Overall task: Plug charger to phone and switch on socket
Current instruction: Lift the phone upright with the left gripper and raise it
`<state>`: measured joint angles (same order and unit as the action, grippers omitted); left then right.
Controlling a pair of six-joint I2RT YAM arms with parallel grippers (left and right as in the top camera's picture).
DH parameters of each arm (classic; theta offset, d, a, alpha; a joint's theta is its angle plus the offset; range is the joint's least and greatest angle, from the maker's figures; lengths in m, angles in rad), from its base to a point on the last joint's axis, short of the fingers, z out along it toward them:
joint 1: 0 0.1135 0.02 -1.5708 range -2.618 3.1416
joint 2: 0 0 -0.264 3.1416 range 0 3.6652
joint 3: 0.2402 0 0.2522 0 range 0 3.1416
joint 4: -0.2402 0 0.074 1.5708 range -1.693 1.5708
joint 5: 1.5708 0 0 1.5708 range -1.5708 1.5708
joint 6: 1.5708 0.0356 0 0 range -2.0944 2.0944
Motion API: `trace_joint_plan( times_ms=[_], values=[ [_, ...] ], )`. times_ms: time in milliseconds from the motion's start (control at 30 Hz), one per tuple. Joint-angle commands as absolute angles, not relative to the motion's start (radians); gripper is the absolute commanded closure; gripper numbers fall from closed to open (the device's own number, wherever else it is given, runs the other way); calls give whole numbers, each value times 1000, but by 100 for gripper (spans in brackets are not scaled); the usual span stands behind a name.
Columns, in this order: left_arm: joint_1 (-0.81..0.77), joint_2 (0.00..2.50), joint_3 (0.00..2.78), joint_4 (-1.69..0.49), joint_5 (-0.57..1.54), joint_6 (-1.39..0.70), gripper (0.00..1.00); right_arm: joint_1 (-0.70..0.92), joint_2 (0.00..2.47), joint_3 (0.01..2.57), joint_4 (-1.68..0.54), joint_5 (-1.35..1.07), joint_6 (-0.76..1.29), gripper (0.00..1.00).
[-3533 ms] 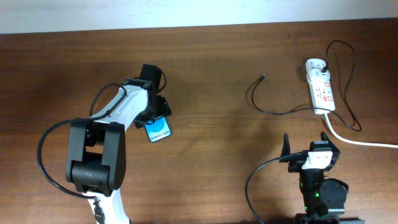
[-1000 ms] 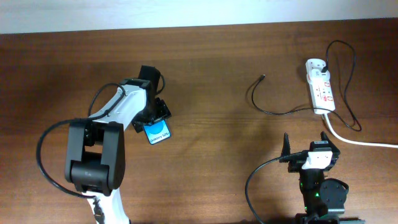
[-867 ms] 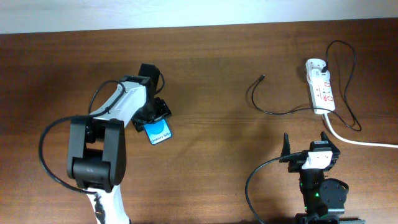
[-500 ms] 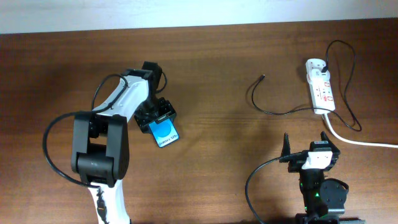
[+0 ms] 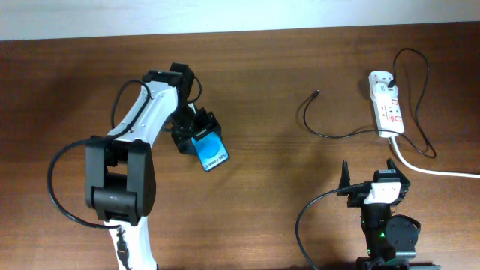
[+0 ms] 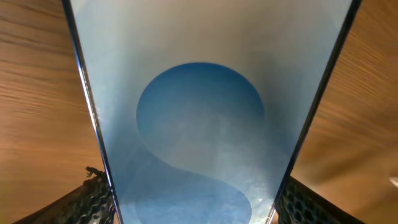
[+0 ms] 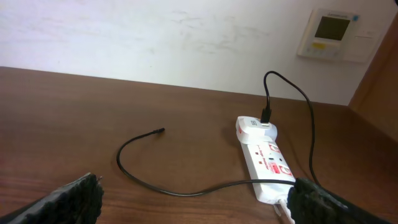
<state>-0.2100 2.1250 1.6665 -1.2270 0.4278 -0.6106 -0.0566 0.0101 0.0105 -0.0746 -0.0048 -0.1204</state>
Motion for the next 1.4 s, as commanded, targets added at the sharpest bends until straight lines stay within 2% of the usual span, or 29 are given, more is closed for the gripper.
trace_joint_plan(
  times_ms=[0, 167, 367, 733, 1033, 1367],
  values=[
    [-213, 2131, 1717, -1254, 617, -552, 45, -61, 4, 6, -79, -15, -123, 1],
    [-213, 2131, 1740, -1326, 789, -497, 46, -61, 4, 6, -79, -14, -123, 1],
    [-213, 2131, 1740, -1427, 896, -427, 47, -61, 4, 6, -79, -14, -123, 1],
    [-213, 2131, 1740, -1434, 899, -412, 48, -61, 4, 6, -79, -15, -123, 1],
    [-213, 2131, 1740, -1442, 1030, -402, 46, -61, 4, 6, -79, -14, -123, 1],
    [-213, 2131, 1740, -1442, 1033, -410, 45, -61, 4, 6, -79, -14, -123, 1]
  ],
)
